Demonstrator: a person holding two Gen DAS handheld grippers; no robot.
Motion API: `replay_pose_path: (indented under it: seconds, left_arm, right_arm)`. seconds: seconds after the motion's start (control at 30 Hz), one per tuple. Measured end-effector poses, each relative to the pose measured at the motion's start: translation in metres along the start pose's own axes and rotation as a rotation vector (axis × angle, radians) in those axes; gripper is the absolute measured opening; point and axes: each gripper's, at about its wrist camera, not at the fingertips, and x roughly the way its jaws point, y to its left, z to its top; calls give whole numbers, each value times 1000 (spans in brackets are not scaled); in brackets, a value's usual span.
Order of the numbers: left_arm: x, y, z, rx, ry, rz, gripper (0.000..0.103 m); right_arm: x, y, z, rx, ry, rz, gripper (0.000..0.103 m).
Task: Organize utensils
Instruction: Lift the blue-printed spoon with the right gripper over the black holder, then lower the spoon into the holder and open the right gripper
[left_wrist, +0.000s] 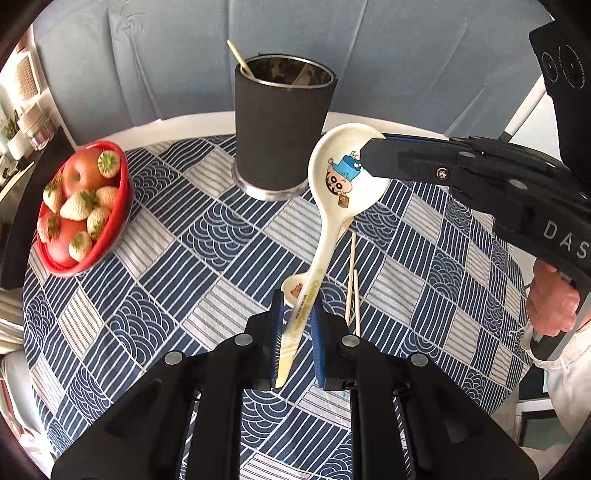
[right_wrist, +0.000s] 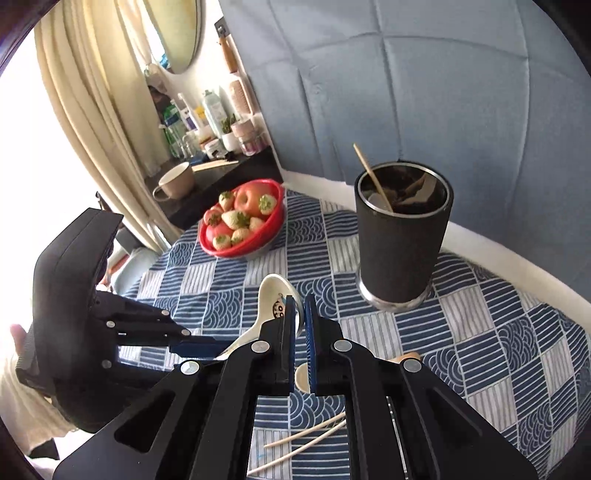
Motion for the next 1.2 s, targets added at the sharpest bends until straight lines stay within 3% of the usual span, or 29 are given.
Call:
replay_pose_path:
  seconds: [0.37,0.83,1.2]
  left_arm:
    - [-26,-1,66,137,-105,-36,15]
    - [-30,-15,133,307,-189,-91,16]
    - [-16,9,171,334,-205,-164,17]
  right_arm:
    - [-43,-12,47,40,-140,-92,6]
    - [-81,-22,83,18,-217,-293,6]
    - [-70,-26,109,20,-239,-376,7]
